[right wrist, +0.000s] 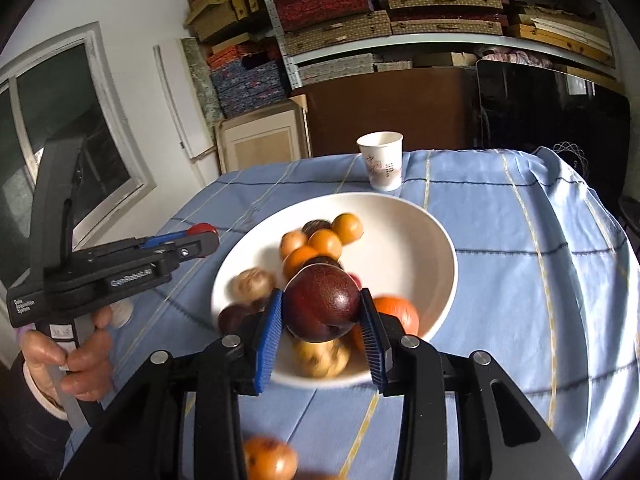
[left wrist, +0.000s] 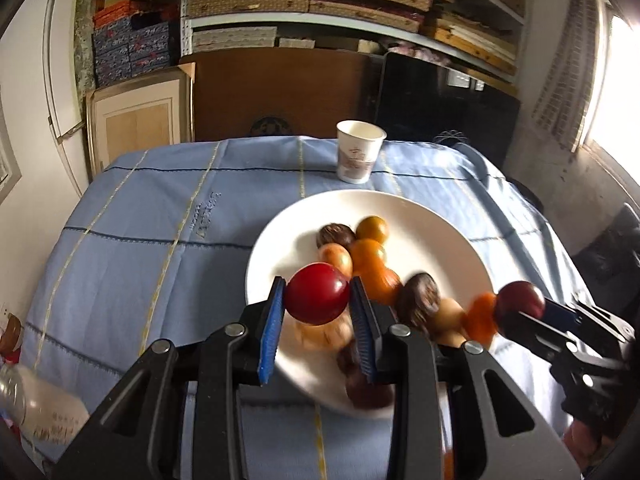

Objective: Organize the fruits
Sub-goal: 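Release the tomato onto the plate from the left tool while the right tool releases the plum, then move both open tools back to the fruits left on the cloth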

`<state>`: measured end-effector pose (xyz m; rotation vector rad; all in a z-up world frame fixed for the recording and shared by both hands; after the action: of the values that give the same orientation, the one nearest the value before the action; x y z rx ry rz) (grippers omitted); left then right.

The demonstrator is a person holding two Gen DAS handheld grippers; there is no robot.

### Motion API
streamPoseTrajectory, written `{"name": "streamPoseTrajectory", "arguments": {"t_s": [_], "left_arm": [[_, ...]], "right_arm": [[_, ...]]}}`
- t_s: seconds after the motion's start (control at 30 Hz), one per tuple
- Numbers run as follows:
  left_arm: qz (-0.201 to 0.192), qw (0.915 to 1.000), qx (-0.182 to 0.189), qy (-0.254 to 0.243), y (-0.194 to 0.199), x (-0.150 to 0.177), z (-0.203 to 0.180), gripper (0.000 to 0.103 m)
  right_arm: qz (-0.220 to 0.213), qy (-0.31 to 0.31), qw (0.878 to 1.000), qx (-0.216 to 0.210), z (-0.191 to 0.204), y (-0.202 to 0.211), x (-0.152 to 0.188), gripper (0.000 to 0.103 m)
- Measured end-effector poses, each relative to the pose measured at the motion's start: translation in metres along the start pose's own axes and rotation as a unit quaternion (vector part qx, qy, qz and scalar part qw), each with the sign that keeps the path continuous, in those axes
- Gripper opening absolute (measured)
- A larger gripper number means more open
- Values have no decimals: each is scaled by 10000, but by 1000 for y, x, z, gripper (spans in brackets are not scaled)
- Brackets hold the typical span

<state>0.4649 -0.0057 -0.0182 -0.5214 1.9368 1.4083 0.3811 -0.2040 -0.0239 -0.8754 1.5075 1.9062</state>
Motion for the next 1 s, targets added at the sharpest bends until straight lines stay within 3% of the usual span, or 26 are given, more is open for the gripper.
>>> {"name": "streamPoseTrajectory", "arguments": {"t_s": [0.4,0.43,0.47,0.5,0.57,0.8,1.0], "left_arm": [[165,9991,-394,69,-48,-12,16,33],[169,9990,-407,98,-47,-12,17,39],[153,9989,-432,125,-45,-12,17,65],[74,9987,-478,161,-40,-12,17,81],[-205,9979,-589,155,-25,-13,15,82],[-440,9955,-827,-135,27,5,-8,92],[-244,9951,-948,-147,55,51,-25,95]], "right_arm": [[111,-24,9996,265,0,-46,-12,40],[123,-71,9995,278,-1,-47,-12,40],[140,-111,9996,226,-1,-46,-13,42],[102,-155,9996,191,-2,-42,-14,44],[-27,-159,9997,180,-3,-30,-16,45],[-292,-263,9992,14,-10,21,1,56],[-64,-176,9998,55,-17,35,43,56]]}}
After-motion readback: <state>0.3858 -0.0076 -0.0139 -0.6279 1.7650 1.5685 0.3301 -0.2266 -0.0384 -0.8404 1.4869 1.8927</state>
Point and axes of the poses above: each gripper's, at about its wrist camera, not at the fingertips, and y roughly against the way its jaws point, z to its left, x to its underside, the point moved 3 cm from there along -y, roughly the way its jaws point, and after that the axes turned 9 degrees about x, right-handed, at the moved point
